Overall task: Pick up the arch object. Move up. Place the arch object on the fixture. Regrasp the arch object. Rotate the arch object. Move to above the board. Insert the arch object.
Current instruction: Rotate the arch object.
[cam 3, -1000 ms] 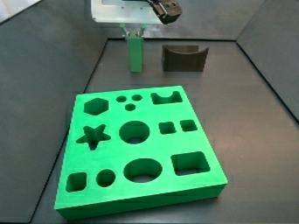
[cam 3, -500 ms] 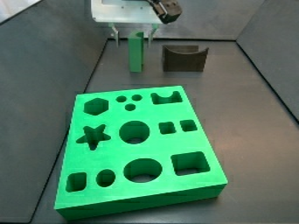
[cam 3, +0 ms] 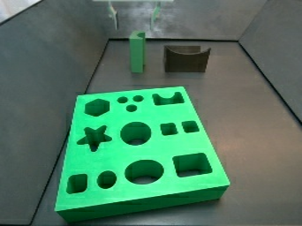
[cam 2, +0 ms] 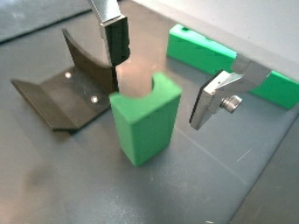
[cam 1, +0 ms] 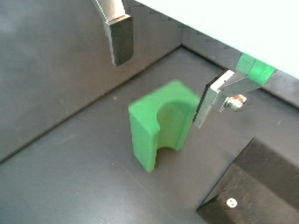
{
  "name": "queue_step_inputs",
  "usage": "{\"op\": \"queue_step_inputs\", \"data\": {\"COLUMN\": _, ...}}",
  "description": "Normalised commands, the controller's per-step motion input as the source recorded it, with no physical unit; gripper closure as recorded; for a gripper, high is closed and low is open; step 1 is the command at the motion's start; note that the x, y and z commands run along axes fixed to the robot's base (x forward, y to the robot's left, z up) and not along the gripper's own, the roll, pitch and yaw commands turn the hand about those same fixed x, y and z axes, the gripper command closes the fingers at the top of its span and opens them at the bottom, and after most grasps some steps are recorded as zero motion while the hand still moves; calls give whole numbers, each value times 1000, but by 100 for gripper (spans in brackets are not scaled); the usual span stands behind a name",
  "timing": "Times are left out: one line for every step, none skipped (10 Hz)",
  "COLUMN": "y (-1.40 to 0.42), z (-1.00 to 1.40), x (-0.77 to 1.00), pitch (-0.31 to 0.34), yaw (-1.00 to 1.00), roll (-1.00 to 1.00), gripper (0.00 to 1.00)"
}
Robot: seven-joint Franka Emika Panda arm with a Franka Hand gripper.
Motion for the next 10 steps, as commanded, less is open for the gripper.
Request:
{"op": "queue_step_inputs", "data": {"y": 83, "z": 0, "x": 0, "pitch": 7, "yaw": -1000, "roll": 5, "gripper": 0}}
{"op": "queue_step_inputs", "data": {"y": 84, "z": -103, "x": 10, "pitch": 7, "yaw": -1000, "roll": 4, "gripper": 0}}
{"op": "queue_step_inputs", "data": {"y": 72, "z": -106, "x": 31, "pitch": 4, "yaw": -1000, "roll": 0, "gripper": 0}}
{"op": "queue_step_inputs", "data": {"y": 53, "z": -59, "x": 30, "pitch": 2, "yaw": -1000, "roll": 0, "gripper": 0}}
{"op": "queue_step_inputs", "data": {"y": 38, "z": -45, "x": 29, "pitch": 1, "yaw": -1000, "roll": 0, "gripper": 0}}
{"op": "queue_step_inputs", "data": {"y": 32, "z": -45, "x": 30, "pitch": 1, "yaw": -1000, "roll": 0, "gripper": 0}}
{"op": "queue_step_inputs", "data": {"y": 27, "z": -42, "x": 31, "pitch": 1, "yaw": -1000, "roll": 0, "gripper": 0}}
{"op": "queue_step_inputs", "data": {"y": 26, "z": -39, "x": 33, "pitch": 1, "yaw": -1000, "roll": 0, "gripper": 0}}
{"op": "queue_step_inputs", "data": {"y": 25, "z": -37, "x": 33, "pitch": 0, "yaw": -1000, "roll": 0, "gripper": 0}}
{"op": "queue_step_inputs", "data": {"y": 25, "z": -37, "x": 33, "pitch": 0, "yaw": -1000, "roll": 0, "gripper": 0}}
